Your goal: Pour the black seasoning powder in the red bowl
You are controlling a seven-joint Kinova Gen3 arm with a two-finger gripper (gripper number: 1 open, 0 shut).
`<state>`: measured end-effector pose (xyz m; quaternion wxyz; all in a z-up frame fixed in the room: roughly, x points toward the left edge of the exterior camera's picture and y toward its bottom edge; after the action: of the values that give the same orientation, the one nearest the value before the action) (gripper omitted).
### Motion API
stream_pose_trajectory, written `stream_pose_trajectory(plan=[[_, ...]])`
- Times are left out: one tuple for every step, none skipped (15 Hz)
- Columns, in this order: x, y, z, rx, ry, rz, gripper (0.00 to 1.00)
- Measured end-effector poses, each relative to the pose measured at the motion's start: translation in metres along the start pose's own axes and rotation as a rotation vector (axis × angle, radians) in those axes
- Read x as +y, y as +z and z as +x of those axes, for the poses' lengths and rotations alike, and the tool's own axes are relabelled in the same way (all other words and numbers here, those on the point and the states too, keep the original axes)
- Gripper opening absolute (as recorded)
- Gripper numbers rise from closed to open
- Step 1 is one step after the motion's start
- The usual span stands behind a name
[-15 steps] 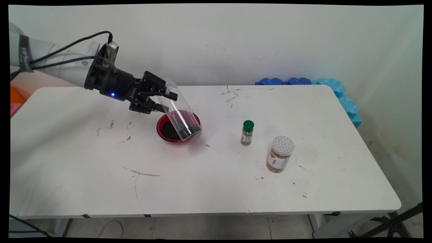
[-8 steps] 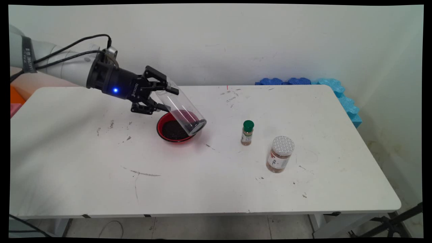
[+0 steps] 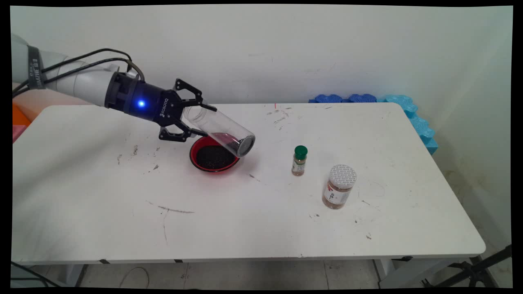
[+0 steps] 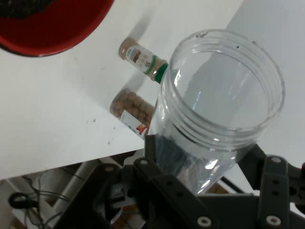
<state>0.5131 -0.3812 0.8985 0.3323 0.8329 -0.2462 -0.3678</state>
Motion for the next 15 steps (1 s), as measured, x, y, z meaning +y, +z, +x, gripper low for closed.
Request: stream_pose_trajectory(plan=[[-0.0005,0.0001,0.0003,0.004,-0.03,0.0,0.0],[-0.0009,0.0003,0.0005,0.008,-0.057,0.0,0.0],[-0.0013,0.0006,0.0007,0.01,-0.089,0.0,0.0],[-0.0016,0.001,0.0003,0.009,-0.11,0.0,0.0],[-0.0018,0.0015,-0.0004,0.007,-0.133,0.0,0.0],[-0.0019,0.0021,-0.0011,0.005,-0.156,-0.001,0.0],[-0.002,0.0027,-0.0016,0.002,-0.181,-0.004,0.0],[-0.0018,0.0036,-0.0021,-0.001,-0.213,-0.008,0.0],[-0.0016,0.0042,-0.0024,-0.005,-0.25,-0.016,0.0],[-0.0014,0.0049,-0.0023,-0.008,-0.283,-0.023,0.0],[-0.0011,0.0057,-0.0018,-0.012,-0.32,-0.032,0.0],[-0.0011,0.0067,-0.001,-0.015,-0.356,-0.041,0.0],[-0.0012,0.0076,-0.0002,-0.018,-0.387,-0.049,0.0],[-0.0015,0.0081,0.0004,-0.02,-0.407,-0.054,0.0],[-0.0017,0.0091,0.0013,-0.024,-0.435,-0.061,0.0]])
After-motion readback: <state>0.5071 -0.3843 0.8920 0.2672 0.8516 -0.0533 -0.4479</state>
